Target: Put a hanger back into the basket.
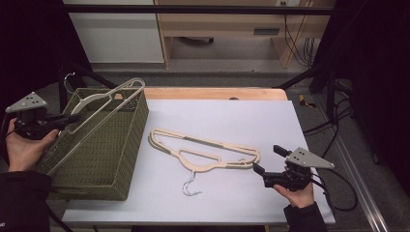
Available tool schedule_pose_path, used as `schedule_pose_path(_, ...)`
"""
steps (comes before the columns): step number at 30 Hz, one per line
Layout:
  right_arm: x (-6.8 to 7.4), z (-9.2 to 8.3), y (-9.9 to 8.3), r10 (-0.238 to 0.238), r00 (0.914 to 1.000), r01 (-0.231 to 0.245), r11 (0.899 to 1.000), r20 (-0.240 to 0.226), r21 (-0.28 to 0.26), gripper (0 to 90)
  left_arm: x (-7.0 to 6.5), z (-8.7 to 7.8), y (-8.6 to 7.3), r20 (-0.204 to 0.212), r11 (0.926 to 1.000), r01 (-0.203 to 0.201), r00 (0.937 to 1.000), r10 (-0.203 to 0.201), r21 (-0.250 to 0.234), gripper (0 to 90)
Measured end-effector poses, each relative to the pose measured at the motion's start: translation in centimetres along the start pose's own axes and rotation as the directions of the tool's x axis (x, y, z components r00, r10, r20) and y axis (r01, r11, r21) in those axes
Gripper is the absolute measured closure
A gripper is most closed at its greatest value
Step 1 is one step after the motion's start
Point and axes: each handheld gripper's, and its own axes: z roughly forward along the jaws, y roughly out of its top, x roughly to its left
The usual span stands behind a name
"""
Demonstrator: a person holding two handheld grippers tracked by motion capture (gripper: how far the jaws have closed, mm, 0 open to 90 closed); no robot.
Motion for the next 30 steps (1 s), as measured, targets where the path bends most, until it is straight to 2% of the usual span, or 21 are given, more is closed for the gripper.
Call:
schedule_pose_path(5, 0.0, 0.1, 0.0, -0.004, 1.0, 0.004, 1.0, -0.003, 0.002, 7.5, 1.1, 0.3, -1.4, -0.018, 0.9997, 0.017, 0.9997, -0.017, 0.016, 86.1)
schedule_pose_path(8, 0.0, 0.1, 0.0, -0.001, 1.0, 0.001, 1.0, -0.002, 0.005, 7.5, 1.5, 0.6, -2.2, -0.018, 0.9988, 0.047, 0.9988, -0.046, 0.016, 86.0)
schedule_pose_path(12, 0.1, 0.2, -0.1, -0.005, 1.0, 0.005, 1.0, -0.003, 0.008, 7.5, 1.6, 1.3, -3.2, -0.015, 0.9973, 0.069, 0.9975, -0.069, 0.024, 86.0)
schedule_pose_path(16, 0.2, 0.3, -0.1, -0.003, 1.0, 0.003, 1.0, -0.006, 0.013, 7.5, 1.4, 2.6, -4.6, -0.017, 0.9944, 0.086, 0.9963, -0.085, 0.062, 86.0)
schedule_pose_path(20, 0.2, 0.4, -0.1, -0.001, 1.0, 0.001, 1.0, -0.007, 0.014, 7.5, 1.4, 3.7, -6.0, -0.015, 0.9892, 0.116, 0.9933, -0.115, 0.09, 85.9)
schedule_pose_path(23, 0.2, 0.4, -0.2, -0.005, 1.0, 0.005, 1.0, -0.007, 0.016, 7.6, 1.2, 4.4, -6.4, -0.017, 0.9863, 0.124, 0.9923, -0.123, 0.109, 85.6)
schedule_pose_path(28, 0.3, 0.5, -0.2, -0.006, 0.9999, 0.006, 1.0, -0.01, 0.019, 7.6, 0.8, 5.7, -6.9, -0.053, 0.9817, 0.121, 0.9921, -0.114, 0.147, 84.5)
schedule_pose_path(30, 0.3, 0.5, -0.2, -0.007, 0.9999, 0.007, 1.0, -0.011, 0.02, 7.7, 0.9, 6.0, -7.4, -0.074, 0.9752, 0.135, 0.9896, -0.123, 0.176, 84.0)
